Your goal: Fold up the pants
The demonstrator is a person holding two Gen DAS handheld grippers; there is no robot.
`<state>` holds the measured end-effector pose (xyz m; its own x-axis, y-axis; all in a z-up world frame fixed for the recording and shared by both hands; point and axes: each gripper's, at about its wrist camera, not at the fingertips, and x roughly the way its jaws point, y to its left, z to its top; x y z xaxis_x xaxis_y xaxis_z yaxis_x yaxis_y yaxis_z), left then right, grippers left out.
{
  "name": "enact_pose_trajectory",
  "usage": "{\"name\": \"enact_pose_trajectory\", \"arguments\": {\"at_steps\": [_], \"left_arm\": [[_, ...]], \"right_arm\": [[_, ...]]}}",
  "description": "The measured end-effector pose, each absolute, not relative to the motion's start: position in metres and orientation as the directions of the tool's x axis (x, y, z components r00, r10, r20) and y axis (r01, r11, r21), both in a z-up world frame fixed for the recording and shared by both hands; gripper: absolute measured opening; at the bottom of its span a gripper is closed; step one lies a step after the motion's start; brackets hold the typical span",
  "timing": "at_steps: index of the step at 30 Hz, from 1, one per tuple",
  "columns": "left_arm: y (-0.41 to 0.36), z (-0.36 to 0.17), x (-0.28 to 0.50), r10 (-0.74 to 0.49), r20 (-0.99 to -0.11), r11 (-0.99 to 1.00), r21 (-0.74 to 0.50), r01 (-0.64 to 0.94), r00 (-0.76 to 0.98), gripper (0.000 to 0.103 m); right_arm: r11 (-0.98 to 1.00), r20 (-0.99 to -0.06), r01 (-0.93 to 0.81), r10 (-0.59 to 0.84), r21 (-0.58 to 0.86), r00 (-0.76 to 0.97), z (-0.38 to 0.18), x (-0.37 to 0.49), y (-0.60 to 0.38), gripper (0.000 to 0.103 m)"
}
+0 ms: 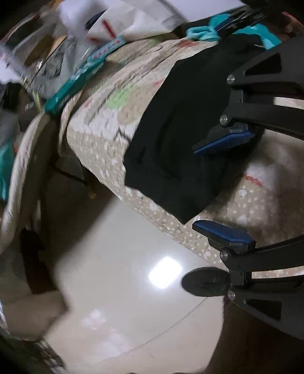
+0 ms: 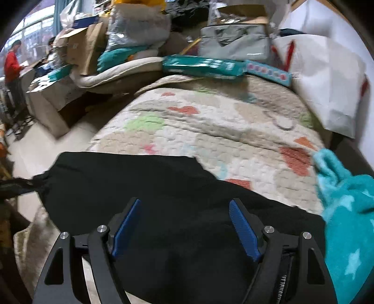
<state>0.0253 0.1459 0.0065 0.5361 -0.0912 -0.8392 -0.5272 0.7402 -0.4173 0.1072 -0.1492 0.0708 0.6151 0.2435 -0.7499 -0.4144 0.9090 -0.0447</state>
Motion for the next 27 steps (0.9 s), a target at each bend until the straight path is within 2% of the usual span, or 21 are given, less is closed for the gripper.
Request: {"name": "enact_pose_trajectory", "arguments": {"at_steps": [4, 11, 18, 27], "left_arm": [[0.154, -0.019, 0.031, -0.170, -0.831, 0.654, -0.498, -0.570, 0.530, 0.057], [0.158, -0.025, 0.036, -0.197, -0.791, 0.659, -0.544, -0.519, 0.579, 0.059], [0.158, -0.026, 0.032, -0.158, -0.803, 0.635, -0.528, -0.564, 0.574, 0.067], [0.159, -0.025, 0.025, -0.142, -0.810, 0.606, -0.526, -0.597, 0.569, 0.068]], "right_arm": [[0.859, -0.774, -0.512, 0.314, -0.015, 0.549, 0.074, 0.120, -0.105, 0.082], [0.713, -0.840, -0.700, 0.397, 0.029, 0.369, 0.054, 0.146, 0.016, 0.082], [0.549, -0.900, -0.835, 0.350, -0.027, 0.259, 0.014, 0.163, 0.116, 0.082], [0.403, -0.946, -0.915, 0.301, 0.011, 0.121, -0.019, 0.170, 0.179, 0.082]]}}
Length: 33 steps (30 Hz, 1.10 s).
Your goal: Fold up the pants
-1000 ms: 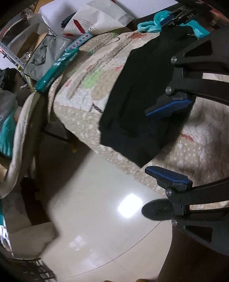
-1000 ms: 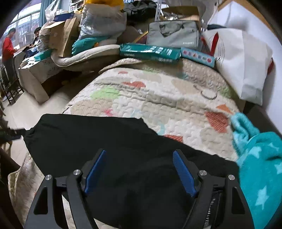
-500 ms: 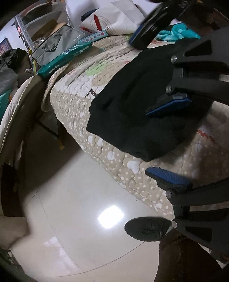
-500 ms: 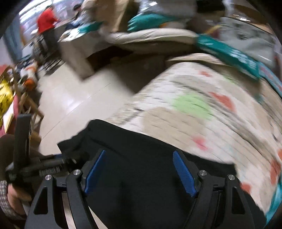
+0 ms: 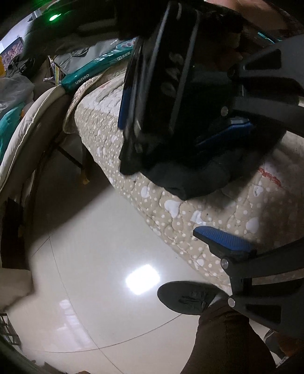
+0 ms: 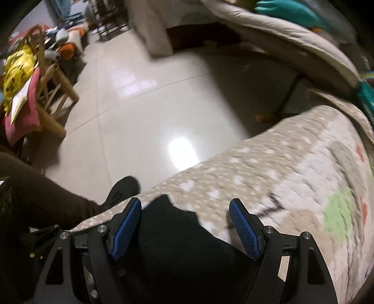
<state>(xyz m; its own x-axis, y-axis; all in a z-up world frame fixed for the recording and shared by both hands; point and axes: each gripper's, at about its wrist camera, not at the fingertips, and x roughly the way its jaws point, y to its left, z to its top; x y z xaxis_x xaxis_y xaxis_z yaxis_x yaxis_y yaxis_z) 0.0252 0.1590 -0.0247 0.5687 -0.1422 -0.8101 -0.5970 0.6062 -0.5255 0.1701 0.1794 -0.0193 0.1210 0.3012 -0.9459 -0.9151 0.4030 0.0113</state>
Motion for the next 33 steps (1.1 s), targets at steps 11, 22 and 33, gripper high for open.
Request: {"name": "enact_pose_trajectory", "arguments": {"at_steps": [11, 22, 33], "left_arm": [[0.176, -0.014, 0.016, -0.086, -0.788, 0.590, -0.533, -0.606, 0.609, 0.070], [0.163, -0.019, 0.043, -0.159, -0.756, 0.644, -0.567, -0.513, 0.635, 0.072], [0.153, -0.010, 0.049, -0.257, -0.738, 0.686, -0.594, -0.421, 0.623, 0.016]], "right_arm": [[0.418, -0.938, -0.904, 0.342, 0.091, 0.064, -0.015, 0.164, 0.175, 0.014], [0.498, -0.909, -0.859, 0.403, 0.117, 0.109, 0.015, 0.167, 0.168, 0.014], [0.541, -0.892, -0.825, 0.439, 0.164, 0.110, 0.025, 0.172, 0.153, 0.013]]}}
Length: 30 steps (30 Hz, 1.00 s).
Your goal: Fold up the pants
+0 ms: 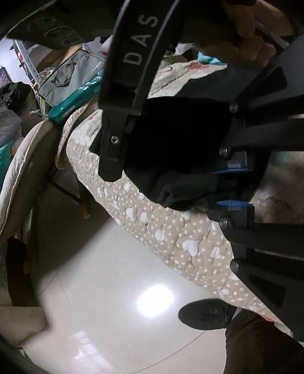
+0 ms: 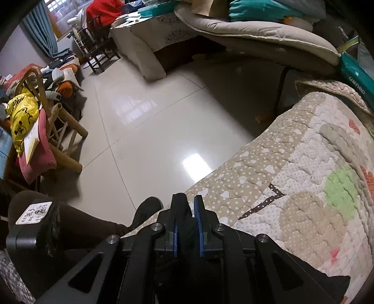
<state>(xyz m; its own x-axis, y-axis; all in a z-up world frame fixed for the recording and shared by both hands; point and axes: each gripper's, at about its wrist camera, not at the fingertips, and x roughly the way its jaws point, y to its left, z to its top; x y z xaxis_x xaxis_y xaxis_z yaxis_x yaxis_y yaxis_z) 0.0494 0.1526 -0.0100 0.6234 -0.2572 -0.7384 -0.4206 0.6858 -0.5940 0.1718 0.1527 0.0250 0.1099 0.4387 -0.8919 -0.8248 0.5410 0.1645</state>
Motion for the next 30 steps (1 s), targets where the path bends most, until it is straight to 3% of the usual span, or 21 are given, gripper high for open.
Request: {"name": "enact_pose_trajectory", "arguments": {"at_steps": [9, 18, 30], "left_arm": [[0.131, 0.027, 0.051, -0.298, -0.682, 0.706, -0.628, -0.326, 0.668, 0.016], [0.046, 0.053, 0.086, -0.367, -0.703, 0.784, -0.586, -0.204, 0.609, 0.016], [-0.105, 0.044, 0.099, -0.380, -0.781, 0.911, -0.408, 0.055, 0.495, 0.017]], "right_arm": [[0.591, -0.842, -0.779, 0.514, 0.208, 0.165, 0.055, 0.179, 0.117, 0.013], [0.685, -0.793, -0.685, 0.549, 0.247, 0.263, 0.081, 0.187, 0.022, 0.013], [0.854, -0.814, -0.442, 0.451, 0.275, 0.366, 0.049, 0.195, -0.157, 0.016]]}}
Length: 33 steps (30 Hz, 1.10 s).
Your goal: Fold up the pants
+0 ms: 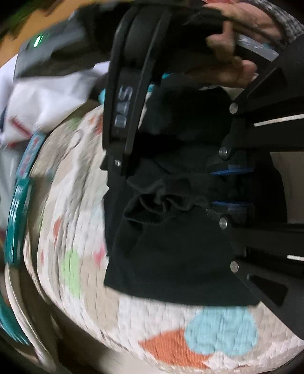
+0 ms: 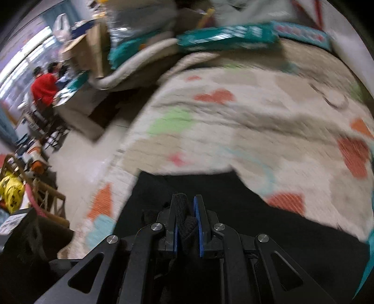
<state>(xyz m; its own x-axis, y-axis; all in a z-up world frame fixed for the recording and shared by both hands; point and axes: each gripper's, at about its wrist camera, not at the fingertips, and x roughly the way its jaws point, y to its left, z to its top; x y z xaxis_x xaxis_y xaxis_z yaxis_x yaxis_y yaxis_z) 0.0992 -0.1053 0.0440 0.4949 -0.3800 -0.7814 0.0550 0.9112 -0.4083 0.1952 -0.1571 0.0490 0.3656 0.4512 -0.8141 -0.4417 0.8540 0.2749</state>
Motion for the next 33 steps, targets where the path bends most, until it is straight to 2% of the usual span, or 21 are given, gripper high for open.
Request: {"name": "enact_pose_trajectory", "arguments": {"at_steps": [2, 3, 5, 6, 7, 8, 10, 13, 15, 18, 20, 21, 23, 24, 26, 28, 31, 33], "left_arm": [[-0.119, 0.048, 0.091, -0.363, -0.786, 0.927, -0.358, 0.110, 0.500, 0.023], [-0.123, 0.051, 0.087, -0.373, -0.784, 0.925, -0.353, 0.138, 0.497, 0.030], [-0.127, 0.062, 0.074, -0.410, -0.772, 0.912, -0.358, 0.201, 0.485, 0.042], [-0.126, 0.068, 0.067, -0.445, -0.758, 0.896, -0.375, 0.239, 0.478, 0.048], [-0.126, 0.074, 0.062, -0.473, -0.746, 0.881, -0.389, 0.270, 0.468, 0.048], [-0.122, 0.078, 0.054, -0.489, -0.740, 0.872, -0.395, 0.290, 0.462, 0.048], [-0.105, 0.086, 0.043, -0.513, -0.718, 0.858, -0.408, 0.312, 0.471, 0.049], [-0.058, 0.090, 0.041, -0.496, -0.692, 0.865, -0.443, 0.234, 0.524, 0.050], [-0.023, 0.083, 0.048, -0.460, -0.692, 0.867, -0.486, 0.112, 0.557, 0.050], [0.019, 0.067, 0.056, -0.407, -0.715, 0.851, -0.523, -0.048, 0.569, 0.050], [0.033, 0.059, 0.058, -0.372, -0.731, 0.848, -0.518, -0.111, 0.571, 0.050], [0.036, 0.056, 0.059, -0.359, -0.740, 0.850, -0.511, -0.129, 0.569, 0.050], [0.036, 0.050, 0.073, -0.351, -0.757, 0.850, -0.504, -0.151, 0.551, 0.050], [0.036, 0.047, 0.075, -0.356, -0.761, 0.848, -0.507, -0.155, 0.543, 0.050], [0.034, 0.039, 0.083, -0.374, -0.761, 0.840, -0.520, -0.154, 0.530, 0.050], [0.029, 0.030, 0.089, -0.396, -0.760, 0.831, -0.535, -0.150, 0.515, 0.050], [0.019, 0.019, 0.089, -0.436, -0.750, 0.812, -0.566, -0.141, 0.497, 0.051], [0.012, 0.012, 0.087, -0.457, -0.743, 0.798, -0.585, -0.144, 0.489, 0.051]], "right_arm": [[0.880, -0.827, -0.388, 0.421, 0.274, 0.371, 0.038, 0.197, -0.179, 0.017], [0.893, -0.832, -0.356, 0.406, 0.275, 0.377, 0.032, 0.198, -0.190, 0.019], [0.923, -0.841, -0.291, 0.356, 0.250, 0.407, 0.026, 0.199, -0.211, 0.032], [0.941, -0.844, -0.247, 0.319, 0.229, 0.432, 0.026, 0.200, -0.222, 0.048], [0.950, -0.842, -0.218, 0.300, 0.222, 0.449, 0.028, 0.200, -0.230, 0.059], [0.957, -0.836, -0.187, 0.284, 0.220, 0.470, 0.032, 0.199, -0.238, 0.061], [0.968, -0.811, -0.114, 0.249, 0.223, 0.529, 0.047, 0.194, -0.253, 0.061], [0.963, -0.766, -0.108, 0.261, 0.245, 0.587, 0.072, 0.183, -0.257, 0.061], [0.946, -0.739, -0.175, 0.324, 0.274, 0.591, 0.085, 0.171, -0.243, 0.059], [0.898, -0.730, -0.310, 0.435, 0.312, 0.527, 0.086, 0.162, -0.205, 0.045], [0.840, -0.732, -0.407, 0.524, 0.359, 0.435, 0.074, 0.153, -0.176, 0.043], [0.836, -0.751, -0.425, 0.519, 0.347, 0.409, 0.065, 0.149, -0.167, 0.043], [0.863, -0.812, -0.411, 0.453, 0.295, 0.369, 0.046, 0.149, -0.160, 0.043], [0.895, -0.850, -0.370, 0.386, 0.251, 0.359, 0.035, 0.150, -0.165, 0.039], [0.929, -0.874, -0.298, 0.322, 0.218, 0.365, 0.029, 0.150, -0.183, 0.038], [0.981, -0.905, -0.167, 0.160, 0.101, 0.394, 0.028, 0.147, -0.210, 0.041], [0.997, -0.912, -0.054, 0.064, 0.046, 0.406, 0.034, 0.143, -0.235, 0.041], [0.995, -0.886, -0.089, 0.087, 0.052, 0.455, 0.050, 0.146, -0.230, 0.041]]}}
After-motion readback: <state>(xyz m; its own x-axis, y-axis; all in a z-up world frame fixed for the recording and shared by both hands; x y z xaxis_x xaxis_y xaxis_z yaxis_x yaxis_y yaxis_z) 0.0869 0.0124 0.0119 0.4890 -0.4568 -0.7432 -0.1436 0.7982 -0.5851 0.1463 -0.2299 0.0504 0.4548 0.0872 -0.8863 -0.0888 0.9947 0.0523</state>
